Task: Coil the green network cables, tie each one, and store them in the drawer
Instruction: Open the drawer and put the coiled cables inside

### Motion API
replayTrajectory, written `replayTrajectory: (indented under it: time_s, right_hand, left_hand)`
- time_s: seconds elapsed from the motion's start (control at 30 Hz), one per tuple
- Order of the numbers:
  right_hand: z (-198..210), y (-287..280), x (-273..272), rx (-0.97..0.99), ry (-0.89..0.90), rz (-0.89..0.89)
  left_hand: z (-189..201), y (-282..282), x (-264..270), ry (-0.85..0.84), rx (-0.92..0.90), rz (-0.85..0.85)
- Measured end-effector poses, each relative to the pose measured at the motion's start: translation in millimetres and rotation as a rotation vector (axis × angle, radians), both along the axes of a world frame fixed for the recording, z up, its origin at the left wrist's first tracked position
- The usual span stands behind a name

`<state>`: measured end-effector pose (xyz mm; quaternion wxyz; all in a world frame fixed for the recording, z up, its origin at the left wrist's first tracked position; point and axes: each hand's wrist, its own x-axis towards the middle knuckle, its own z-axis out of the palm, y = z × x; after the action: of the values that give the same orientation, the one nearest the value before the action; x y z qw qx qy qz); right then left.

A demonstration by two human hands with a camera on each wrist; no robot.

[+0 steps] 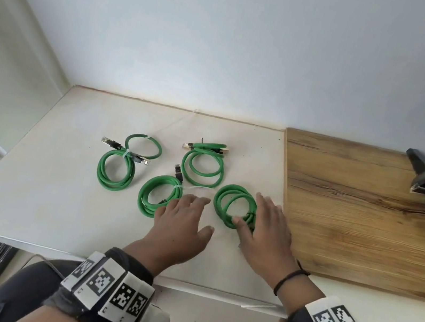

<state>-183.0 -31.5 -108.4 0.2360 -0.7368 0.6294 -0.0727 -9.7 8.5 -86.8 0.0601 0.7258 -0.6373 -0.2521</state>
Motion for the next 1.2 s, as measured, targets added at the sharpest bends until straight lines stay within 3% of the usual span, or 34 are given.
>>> replayTrajectory:
  time_s: [0.1, 0.23, 0.4, 0.57, 0.7, 0.93, 1.2]
  right_hand:
    - [-5.3, 4.0, -2.1, 0.186, 0.115, 0.119]
    - [11.8, 10.0, -8.7, 0.244, 0.04, 0.119]
    - [81.8, 17.0, -41.7, 0.106, 0.008, 0.075]
    - [155.3, 37.2, -92.8, 0.021, 0.167, 0.013]
    - [182.7, 70.4, -124.1, -0.038, 0.328, 0.043]
    - [168.3, 82.1, -141.6, -0.032, 0.384, 0.112]
    - [108.9, 5.4, -177.5, 0.059, 0.384, 0.196]
  left_hand:
    - [4.9, -3.0, -2.1, 0.078, -0.003, 0.06]
    - [19.3, 7.6, -3.9, 0.185, -0.002, 0.084]
    - [66.3, 35.4, -8.5, 0.251, -0.08, 0.034]
    - [122.7, 69.0, -13.9, 0.199, -0.168, -0.036]
    - [147.1, 95.7, -25.3, 0.179, -0.194, -0.078]
    - [132.2, 91.5, -42.0, 0.438, -0.128, -0.008]
    - [65.7, 33.9, -56.9, 0.739, 0.036, 0.109]
